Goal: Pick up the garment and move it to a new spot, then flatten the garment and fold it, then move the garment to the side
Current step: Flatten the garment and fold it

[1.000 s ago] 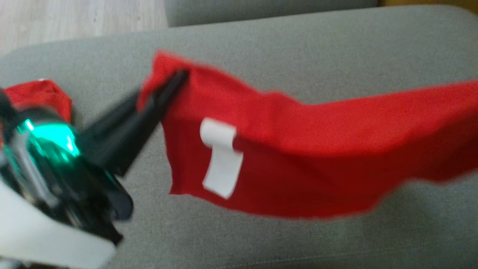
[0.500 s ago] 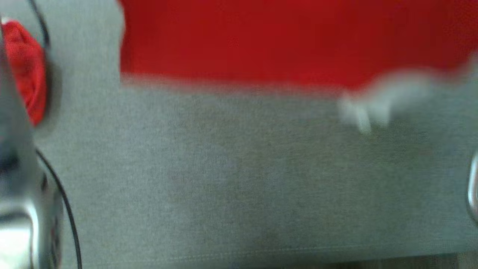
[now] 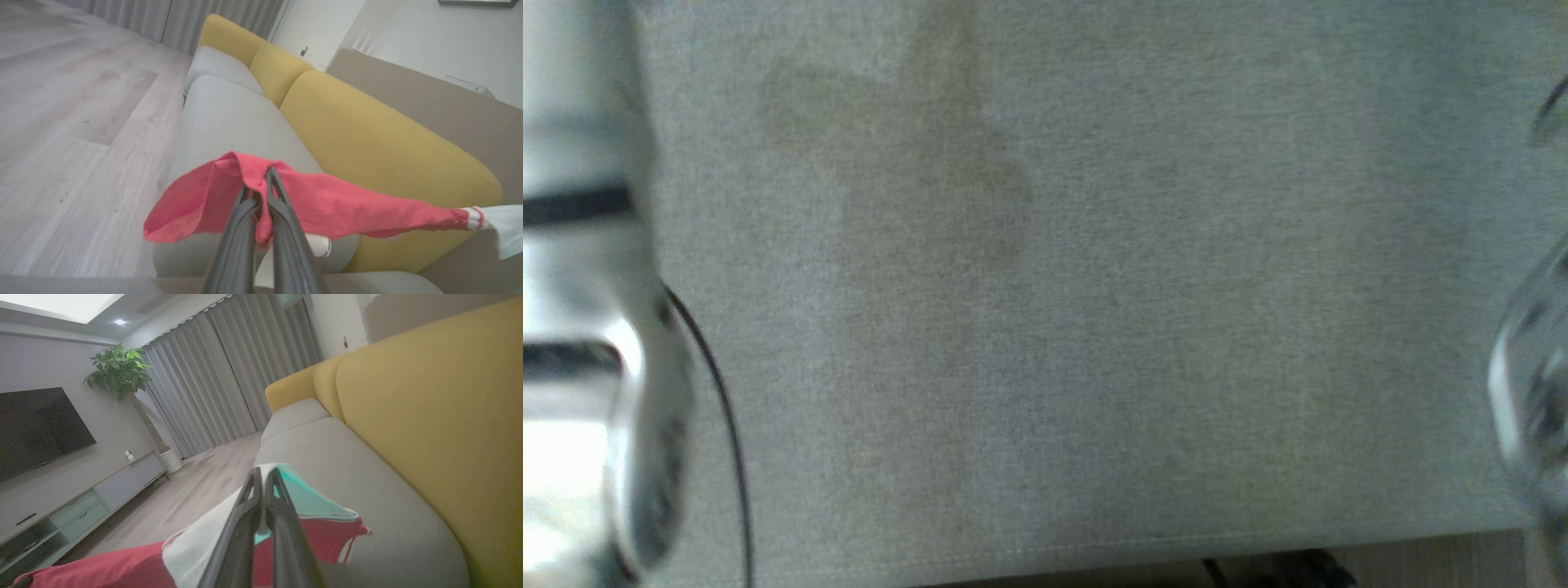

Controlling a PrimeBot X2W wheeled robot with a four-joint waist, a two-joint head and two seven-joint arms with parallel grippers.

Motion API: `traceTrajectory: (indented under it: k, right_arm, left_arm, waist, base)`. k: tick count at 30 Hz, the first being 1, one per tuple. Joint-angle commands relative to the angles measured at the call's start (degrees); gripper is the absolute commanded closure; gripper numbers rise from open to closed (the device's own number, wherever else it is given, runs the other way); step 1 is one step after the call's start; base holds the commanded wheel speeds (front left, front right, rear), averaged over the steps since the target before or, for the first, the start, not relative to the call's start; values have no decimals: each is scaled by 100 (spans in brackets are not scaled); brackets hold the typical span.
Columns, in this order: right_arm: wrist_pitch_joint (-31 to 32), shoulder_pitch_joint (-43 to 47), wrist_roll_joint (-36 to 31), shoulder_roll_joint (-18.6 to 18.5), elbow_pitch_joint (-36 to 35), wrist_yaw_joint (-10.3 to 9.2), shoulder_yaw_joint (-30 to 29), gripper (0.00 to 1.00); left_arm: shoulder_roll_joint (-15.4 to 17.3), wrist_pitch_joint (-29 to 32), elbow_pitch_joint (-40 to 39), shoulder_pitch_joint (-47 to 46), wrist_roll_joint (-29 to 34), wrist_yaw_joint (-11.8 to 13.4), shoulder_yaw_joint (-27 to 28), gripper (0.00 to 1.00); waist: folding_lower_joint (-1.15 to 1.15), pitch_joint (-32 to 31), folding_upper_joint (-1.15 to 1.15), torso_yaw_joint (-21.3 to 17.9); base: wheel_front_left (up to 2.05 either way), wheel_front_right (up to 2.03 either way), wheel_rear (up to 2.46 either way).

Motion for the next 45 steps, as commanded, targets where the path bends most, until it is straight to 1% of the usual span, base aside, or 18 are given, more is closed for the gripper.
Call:
traceTrajectory:
  k: [1, 4, 6, 9, 12, 15, 18, 20, 22, 23, 26, 30, 33, 37, 40, 42, 43, 45]
  right_arm:
    - [-26, 222, 109, 101, -274, 43, 72, 100]
    - [22, 1744, 512, -27, -794, 43, 331, 100]
    - [74, 2917, 689, -150, -1245, 43, 445, 100]
    - [180, 4521, 904, -169, -1910, 43, 397, 100]
    - [288, 5733, 1056, -73, -2465, 43, 307, 100]
    - [391, 6662, 1159, 28, -2933, 43, 232, 100]
    - [508, 7468, 1222, 95, -3370, 43, 210, 100]
    - [570, 7948, 1218, 117, -3618, 43, 192, 100]
    - [584, 8367, 1113, 127, -3810, 43, 131, 100]
    - [559, 8756, 1176, 131, -3904, 43, 114, 100]
    - [445, 9148, 1342, 132, -3948, 43, 150, 100]
    - [346, 9178, 1336, 133, -3924, 43, 149, 100]
    - [433, 8940, 1182, 134, -3969, 43, 160, 100]
    - [725, 8460, 962, 134, -4022, 43, 154, 100]
    - [985, 8083, 765, 134, -4007, 43, 184, 100]
    - [1146, 7846, 620, 134, -3982, 43, 212, 100]
    - [1146, 7846, 620, 134, -3982, 43, 212, 100]
    - [1299, 7632, 513, 105, -3955, 43, 222, 100]
  left_arm:
    - [224, -62, -190, 81, -7, -59, 51, 100]
    - [254, -229, -216, 1139, -59, -279, -28, 100]
    - [242, -278, -365, 2013, -180, -313, 3, 100]
    - [200, -270, -790, 3338, -404, -271, 98, 100]
    - [96, -181, -1350, 4573, -692, -167, 206, 100]
    - [-25, -120, -2051, 5660, -980, -29, 286, 100]
    - [-133, -71, -2832, 6624, -1249, 168, 279, 100]
    - [-177, -64, -3340, 7192, -1365, 341, 232, 100]
    - [-195, -95, -3769, 7696, -1305, 527, 139, 100]
    - [-204, -152, -4135, 8122, -1152, 714, 35, 100]
    - [-226, -158, -4554, 8562, -1189, 918, -154, 100]
    - [-238, -13, -4775, 8778, -1271, 1115, -420, 100]
    - [-241, 178, -4827, 8689, -1329, 1234, -530, 100]
    - [-245, 524, -4916, 8395, -1596, 1397, -583, 100]
    - [-246, 776, -4963, 8123, -1725, 1583, -559, 100]
    - [-211, 962, -5000, 7954, -1761, 1701, -538, 100]
    - [-211, 962, -5000, 7954, -1761, 1701, -538, 100]
    - [-123, 1192, -5009, 7784, -1764, 1823, -542, 100]
  waist:
    - [-2, -110, 0, -50]
    - [-2, -397, 0, -124]
    - [-2, -623, 0, -157]
    - [-2, -921, 0, -205]
    - [-2, -1166, 0, -272]
    - [-2, -1399, 0, -285]
    - [-2, -1587, 0, -281]
    - [-2, -1664, 0, -280]
    - [-2, -1729, 0, -274]
    - [-2, -1747, 0, -254]
    - [-2, -1732, 0, -216]
    - [-2, -1690, 0, -178]
    - [-2, -1651, 0, -139]
    - [-2, -1564, 0, -73]
    - [-2, -1503, 0, -19]
    - [-2, -1479, 0, 13]
    - [-2, -1479, 0, 13]
    - [-2, -1448, 0, 55]
  base:
    - [0, 0, 0]
    - [0, 0, 0]
    - [0, 0, 0]
    - [0, 0, 0]
    - [0, 0, 0]
    - [0, 0, 0]
    - [0, 0, 0]
    - [0, 0, 0]
    - [0, 0, 0]
    - [0, 0, 0]
    - [0, 0, 0]
    - [0, 0, 0]
    - [0, 0, 0]
    - [0, 0, 0]
    - [0, 0, 0]
    - [0, 0, 0]
    - [0, 0, 0]
    - [0, 0, 0]
